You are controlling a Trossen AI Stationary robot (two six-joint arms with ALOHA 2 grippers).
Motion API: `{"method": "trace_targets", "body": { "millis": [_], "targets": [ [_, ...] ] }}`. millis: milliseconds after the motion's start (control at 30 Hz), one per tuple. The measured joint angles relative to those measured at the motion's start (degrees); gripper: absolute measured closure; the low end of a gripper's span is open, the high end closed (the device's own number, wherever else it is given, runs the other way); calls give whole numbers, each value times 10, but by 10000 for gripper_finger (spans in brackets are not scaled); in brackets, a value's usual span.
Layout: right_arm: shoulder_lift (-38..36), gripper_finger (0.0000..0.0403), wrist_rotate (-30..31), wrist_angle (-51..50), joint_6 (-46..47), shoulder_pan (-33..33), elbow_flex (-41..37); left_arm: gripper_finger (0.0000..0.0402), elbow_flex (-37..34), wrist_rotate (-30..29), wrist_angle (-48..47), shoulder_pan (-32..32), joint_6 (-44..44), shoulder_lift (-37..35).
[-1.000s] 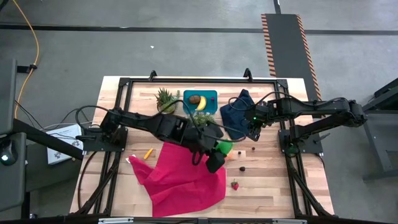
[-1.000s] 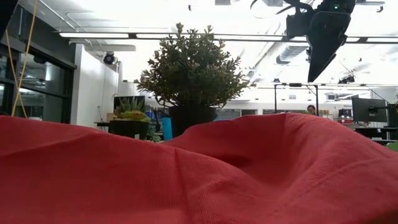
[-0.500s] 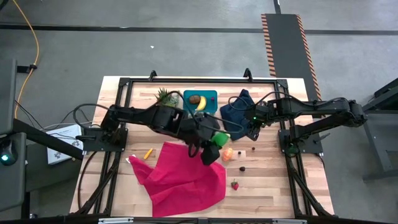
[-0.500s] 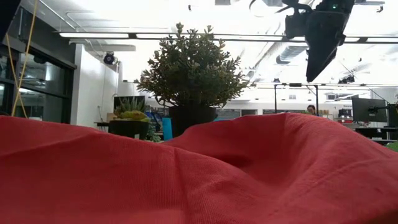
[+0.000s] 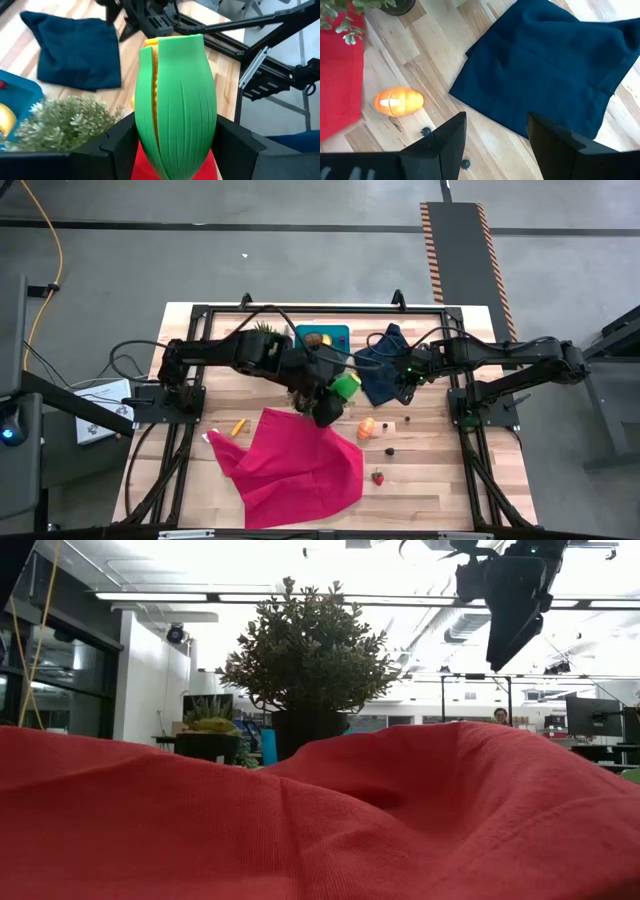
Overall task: Pick and placing Produce into tupperware
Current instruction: Put the green corn into the blue bin
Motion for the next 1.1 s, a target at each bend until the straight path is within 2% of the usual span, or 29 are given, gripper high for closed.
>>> {"method": "trace_targets", "body": {
  "millis": [300, 600, 867, 1100],
  "targets": [
    [0, 204, -1, 2, 15, 0, 0, 213, 0, -2, -44, 31, 27, -33],
    [0, 204, -2, 10, 30, 0, 0, 187, 0, -5, -106, 74, 51, -55],
    [0, 204, 7, 10, 44, 0, 0, 212, 0, -4, -123, 112, 89, -65],
    [0, 204, 8, 15, 58, 0, 0, 183, 0, -2, -156, 152, 121, -65]
  ]
}}
